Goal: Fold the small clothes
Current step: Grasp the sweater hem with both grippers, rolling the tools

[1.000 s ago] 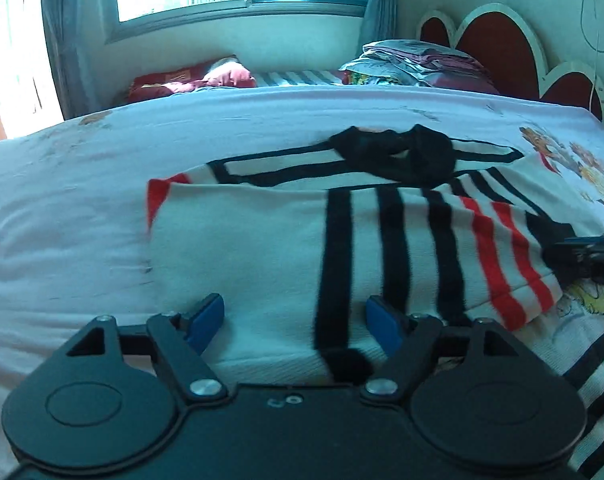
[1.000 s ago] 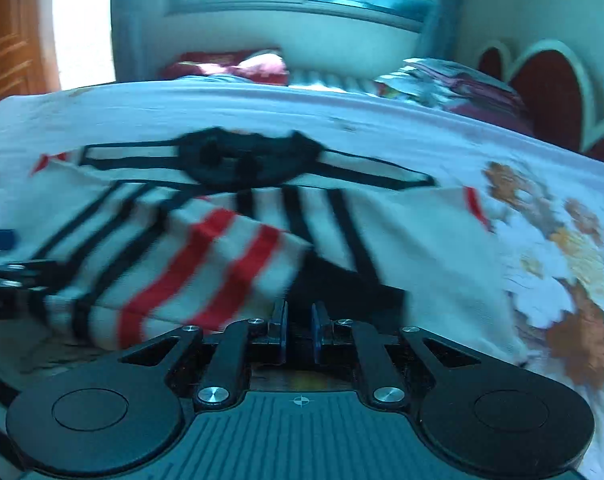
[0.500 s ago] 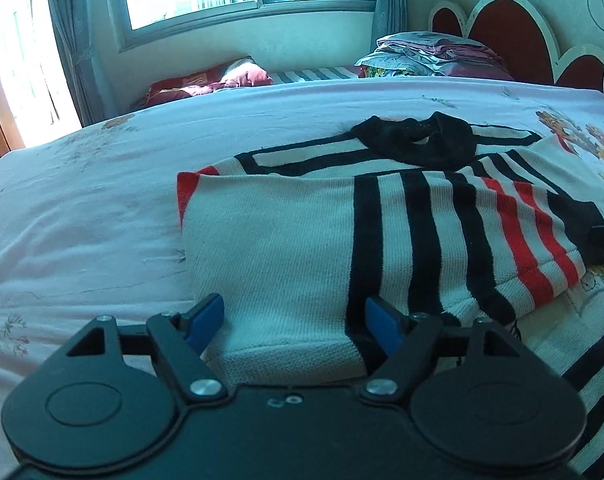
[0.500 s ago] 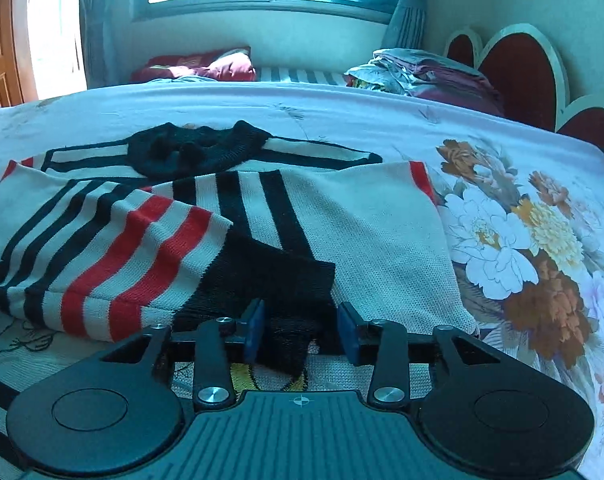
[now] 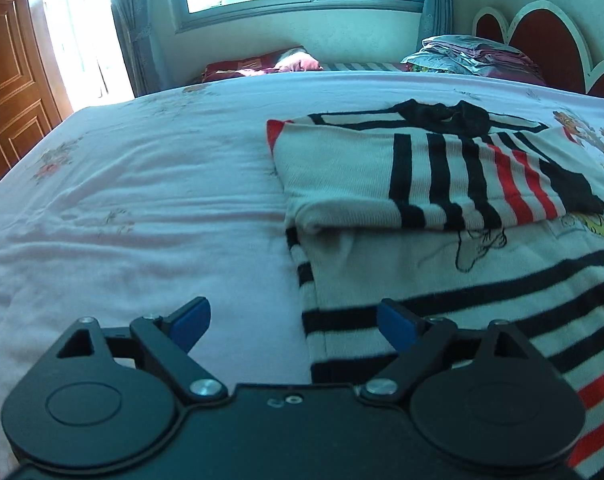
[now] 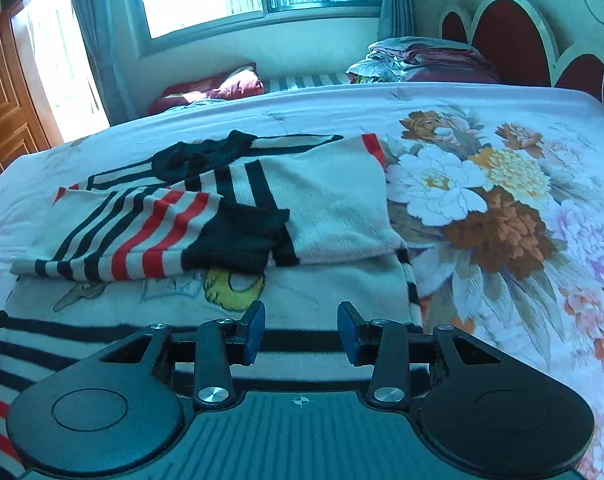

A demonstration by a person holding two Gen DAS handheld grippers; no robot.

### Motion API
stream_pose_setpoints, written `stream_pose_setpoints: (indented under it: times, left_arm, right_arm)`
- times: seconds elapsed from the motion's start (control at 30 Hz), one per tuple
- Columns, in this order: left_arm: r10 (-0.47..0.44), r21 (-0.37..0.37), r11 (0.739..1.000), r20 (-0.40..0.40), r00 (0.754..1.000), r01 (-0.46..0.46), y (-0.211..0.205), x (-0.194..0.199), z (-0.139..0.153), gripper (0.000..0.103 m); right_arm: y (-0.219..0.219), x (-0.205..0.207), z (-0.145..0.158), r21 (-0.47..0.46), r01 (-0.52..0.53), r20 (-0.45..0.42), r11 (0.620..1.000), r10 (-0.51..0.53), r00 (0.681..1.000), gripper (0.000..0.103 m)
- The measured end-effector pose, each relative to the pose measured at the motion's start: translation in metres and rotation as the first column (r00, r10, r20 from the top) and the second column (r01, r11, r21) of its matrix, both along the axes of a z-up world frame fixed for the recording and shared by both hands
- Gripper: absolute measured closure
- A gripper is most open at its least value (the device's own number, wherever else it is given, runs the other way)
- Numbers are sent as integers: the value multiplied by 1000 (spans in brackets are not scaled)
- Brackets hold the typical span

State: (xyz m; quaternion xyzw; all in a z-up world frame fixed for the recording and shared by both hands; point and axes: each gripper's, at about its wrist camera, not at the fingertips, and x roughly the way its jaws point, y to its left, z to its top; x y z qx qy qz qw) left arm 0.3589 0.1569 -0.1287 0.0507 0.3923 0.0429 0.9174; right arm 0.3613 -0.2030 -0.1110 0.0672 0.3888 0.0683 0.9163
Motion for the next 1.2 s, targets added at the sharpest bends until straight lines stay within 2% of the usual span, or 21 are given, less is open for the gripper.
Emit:
stream_pose_setpoints:
  times: [0.27,0.33,0.47,0.6,0.7,0.8,0.83,0.93,1.1,1.13,1.17,1.2]
  left_arm:
    - [22,-7,1000,-19,1000,-22,-31,-78,2,16]
    - [29,-22,999,-26,999,-29,-36,-96,2,20]
    - [44,-46,998,-36,998,-46,-42,-128,-1,20]
    - [59,-185,980,-70,996,-71,-34,-158,-7,33]
    - [70,-260,962,-64,996,-84,-27,-176,-7,39]
    - [62,-388,918,-79,995,-88,-16,-186,-9,39]
    - [54,-437,895,-84,995,-85,-13,-189,-10,39]
    - [25,-577,813,-100,995,-78,-6,-192,-15,39]
    - [29,-681,727,-94,995,-85,5,-187,-23,40]
    - [28,-687,722,-93,995,-84,6,-186,-24,42]
    - [29,-677,731,-96,995,-87,4,-185,-23,46]
    - [31,-655,750,-100,995,-89,2,-185,-22,55]
  right_arm:
    - [-43,-84,-1,39,-34,-37,999,36,999,63]
    - [-52,-102,-2,58,-32,-51,998,35,998,63]
    - [-67,-136,-7,95,-36,-73,995,44,996,63]
    - [-80,-161,-15,179,-31,-106,983,51,993,63]
    - [-86,-173,-22,260,-34,-140,965,73,987,63]
    - [-93,-183,-27,356,-18,-163,934,81,983,63]
    - [-96,-184,-28,392,-13,-169,920,86,982,63]
    - [-103,-186,-37,535,10,-207,845,119,971,63]
    - [-118,-178,-48,649,50,-225,759,128,966,63]
    - [-120,-177,-50,661,50,-226,749,134,965,63]
    - [-121,-175,-51,666,47,-227,744,141,964,63]
    - [-121,-173,-50,664,36,-222,746,151,963,68]
